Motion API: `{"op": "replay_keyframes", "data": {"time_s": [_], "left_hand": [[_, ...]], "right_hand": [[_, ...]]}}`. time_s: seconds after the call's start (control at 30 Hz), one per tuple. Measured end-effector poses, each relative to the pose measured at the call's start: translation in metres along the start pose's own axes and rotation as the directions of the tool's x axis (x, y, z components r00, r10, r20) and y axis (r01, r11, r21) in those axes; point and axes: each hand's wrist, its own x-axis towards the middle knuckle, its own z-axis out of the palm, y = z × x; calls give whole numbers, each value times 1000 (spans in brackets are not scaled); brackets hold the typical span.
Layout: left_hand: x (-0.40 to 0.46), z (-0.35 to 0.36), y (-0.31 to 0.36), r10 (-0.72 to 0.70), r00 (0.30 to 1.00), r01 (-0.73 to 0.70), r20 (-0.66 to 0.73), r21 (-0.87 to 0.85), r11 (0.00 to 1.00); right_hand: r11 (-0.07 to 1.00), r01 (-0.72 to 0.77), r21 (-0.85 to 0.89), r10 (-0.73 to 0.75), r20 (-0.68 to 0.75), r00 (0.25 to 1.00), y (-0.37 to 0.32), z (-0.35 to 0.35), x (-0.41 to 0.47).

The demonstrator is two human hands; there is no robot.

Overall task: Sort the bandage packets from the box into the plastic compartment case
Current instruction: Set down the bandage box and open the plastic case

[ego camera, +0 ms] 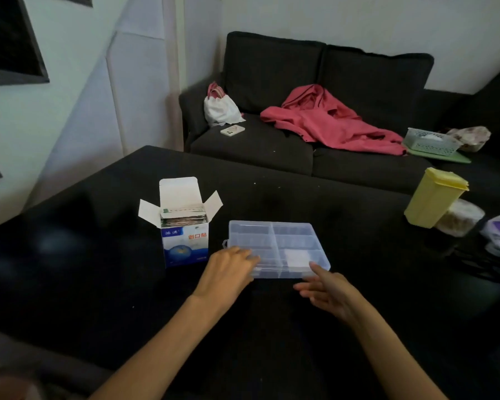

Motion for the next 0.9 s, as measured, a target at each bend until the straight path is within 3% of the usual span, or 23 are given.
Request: {"op": "replay_keyframes", "data": {"time_s": [0.4,0.57,0.7,0.83,0.9], "left_hand": [[4,10,11,3,979,-44,202,200,979],[-4,5,1,103,992,-113,68,157,981],[-14,-5,-8,40,997,-41,-61,-12,999],[-23,-5,-21,-222,936,112,-274,-368,923],[-26,2,-29,-392,876,208,-281,-513,833]], "right_hand": [[994,57,98,-55,-31,998,10,9,-5],[994,112,4,-111,-69,991,10,13,-7],[965,171,-202,-197,-120,973,-2,1,-13],[966,251,-58,-256,-107,961,-15,-9,-18],[961,266,72,-256,-123,959,-17,-7,-23]]}}
